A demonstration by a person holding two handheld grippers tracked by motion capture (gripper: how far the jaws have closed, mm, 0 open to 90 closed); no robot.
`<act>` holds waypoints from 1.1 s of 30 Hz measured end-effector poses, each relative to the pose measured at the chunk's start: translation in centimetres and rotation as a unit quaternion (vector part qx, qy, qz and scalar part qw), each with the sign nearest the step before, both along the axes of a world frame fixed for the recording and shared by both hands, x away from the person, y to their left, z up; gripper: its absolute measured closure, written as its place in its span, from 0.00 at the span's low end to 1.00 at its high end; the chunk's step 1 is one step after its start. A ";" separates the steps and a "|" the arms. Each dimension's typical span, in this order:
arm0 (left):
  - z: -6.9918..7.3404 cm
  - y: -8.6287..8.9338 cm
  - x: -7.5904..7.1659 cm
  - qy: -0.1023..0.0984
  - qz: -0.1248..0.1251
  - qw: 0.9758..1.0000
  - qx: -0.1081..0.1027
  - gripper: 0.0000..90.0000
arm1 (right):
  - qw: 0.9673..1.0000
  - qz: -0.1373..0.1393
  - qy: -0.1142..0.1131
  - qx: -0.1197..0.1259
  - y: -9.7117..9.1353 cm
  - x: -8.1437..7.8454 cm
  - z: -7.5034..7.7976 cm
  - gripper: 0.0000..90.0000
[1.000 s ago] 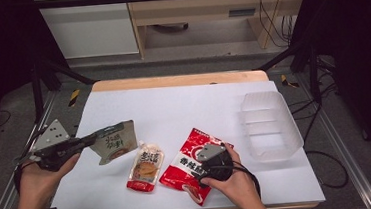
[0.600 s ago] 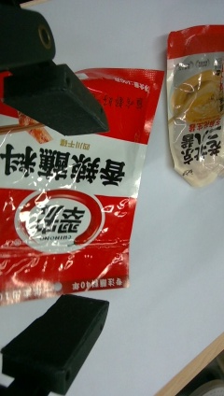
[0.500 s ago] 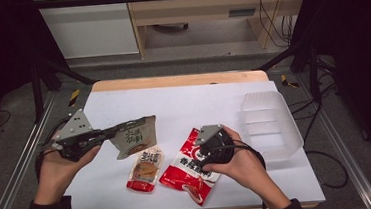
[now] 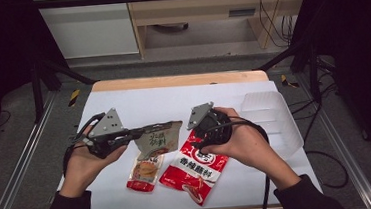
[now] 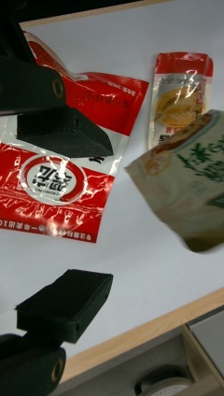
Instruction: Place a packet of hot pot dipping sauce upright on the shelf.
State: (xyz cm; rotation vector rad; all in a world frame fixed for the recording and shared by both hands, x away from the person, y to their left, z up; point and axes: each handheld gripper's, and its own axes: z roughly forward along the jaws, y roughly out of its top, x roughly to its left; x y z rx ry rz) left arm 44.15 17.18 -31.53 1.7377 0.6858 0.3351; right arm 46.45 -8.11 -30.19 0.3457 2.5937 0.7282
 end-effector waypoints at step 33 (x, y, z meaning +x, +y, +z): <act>-1.8 -3.6 -0.2 0.002 -0.030 0.998 -0.046 0.68 | 0.997 0.056 0.011 -0.051 1.8 1.4 1.1 1.00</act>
